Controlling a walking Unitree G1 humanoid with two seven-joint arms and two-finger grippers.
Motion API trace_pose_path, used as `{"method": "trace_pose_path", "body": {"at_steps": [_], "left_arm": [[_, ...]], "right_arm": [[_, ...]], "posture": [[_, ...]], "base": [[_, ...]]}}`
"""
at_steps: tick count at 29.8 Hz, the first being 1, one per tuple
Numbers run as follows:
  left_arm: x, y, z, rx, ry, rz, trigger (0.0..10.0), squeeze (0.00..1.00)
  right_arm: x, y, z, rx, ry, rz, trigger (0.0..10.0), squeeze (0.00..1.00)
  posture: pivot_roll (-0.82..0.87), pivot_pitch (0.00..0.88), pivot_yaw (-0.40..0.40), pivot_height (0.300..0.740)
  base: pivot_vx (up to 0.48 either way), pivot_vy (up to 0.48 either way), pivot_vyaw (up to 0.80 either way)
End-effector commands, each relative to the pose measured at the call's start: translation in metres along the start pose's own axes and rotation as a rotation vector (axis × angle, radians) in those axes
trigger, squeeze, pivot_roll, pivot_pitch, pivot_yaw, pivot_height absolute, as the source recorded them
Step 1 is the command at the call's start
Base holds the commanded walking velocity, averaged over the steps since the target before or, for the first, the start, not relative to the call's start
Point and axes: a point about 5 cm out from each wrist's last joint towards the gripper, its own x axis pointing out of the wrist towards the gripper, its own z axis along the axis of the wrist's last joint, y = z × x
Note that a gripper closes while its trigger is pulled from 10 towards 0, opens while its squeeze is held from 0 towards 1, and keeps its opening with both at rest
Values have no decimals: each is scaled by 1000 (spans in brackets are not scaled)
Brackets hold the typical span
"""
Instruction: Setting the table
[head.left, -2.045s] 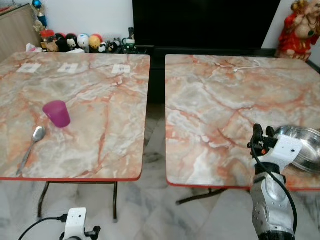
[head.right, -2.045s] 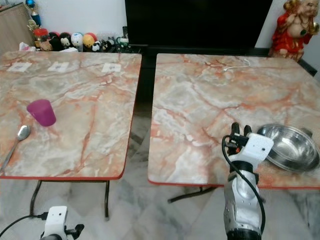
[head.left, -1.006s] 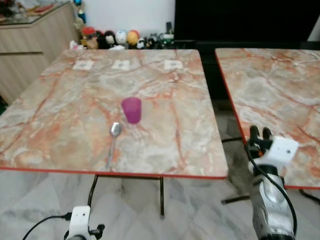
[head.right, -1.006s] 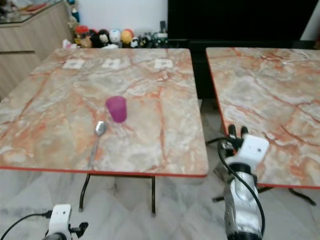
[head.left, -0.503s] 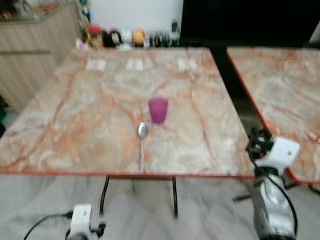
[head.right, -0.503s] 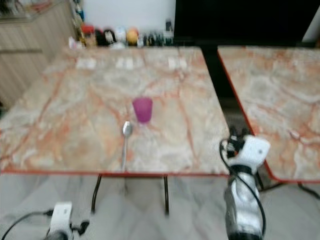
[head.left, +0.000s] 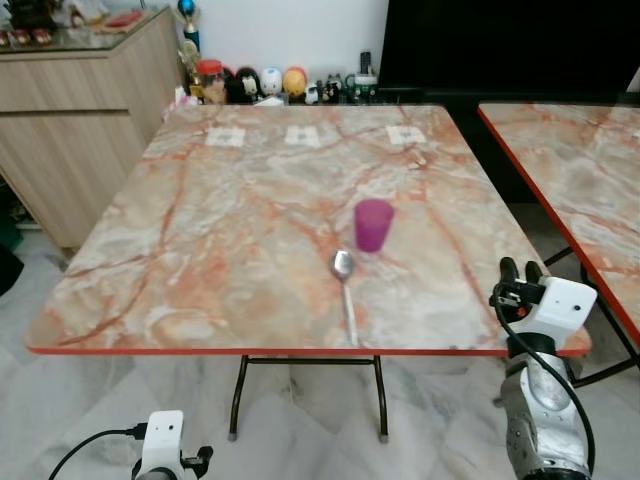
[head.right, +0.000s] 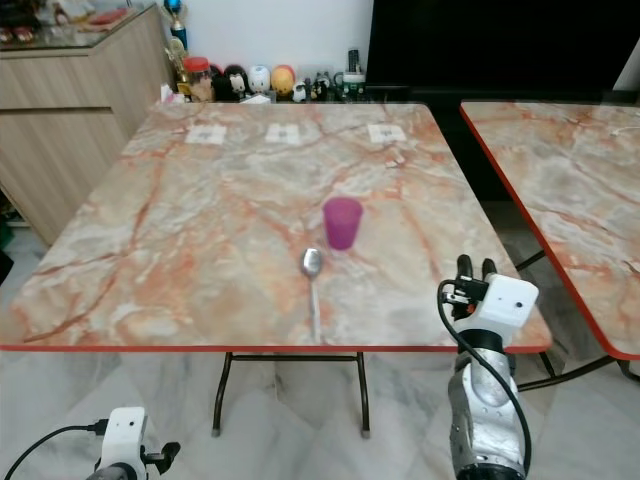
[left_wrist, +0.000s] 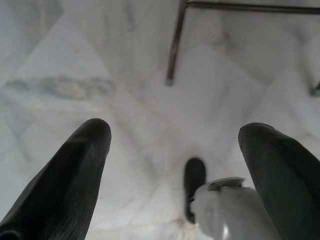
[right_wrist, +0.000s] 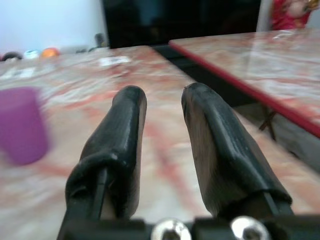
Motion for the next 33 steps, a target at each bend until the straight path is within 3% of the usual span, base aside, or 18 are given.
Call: {"method": "trace_pose_path", "body": {"at_steps": [1, 7, 13, 33], "left_arm": [[0, 1, -1, 9, 5, 1, 10000, 0], [0, 1, -1, 10, 5, 0, 10000, 0], [0, 1, -2, 10, 5, 0, 10000, 0], [0, -2, 0, 5, -5, -9, 10000, 0]], "right_arm": [[2, 3, 2, -24, -6, 23, 10000, 0], [1, 3, 2, -14, -5, 18, 10000, 0], [1, 2, 1, -2, -2, 11, 10000, 0], [4, -9, -6, -33, 61, -45, 10000, 0]], "posture": [[97, 0, -35, 740], [97, 0, -33, 740], [98, 0, -35, 740], [100, 2, -41, 740]], "base": [[0, 345, 800], [0, 344, 681], [0, 344, 0], [0, 0, 0]]}}
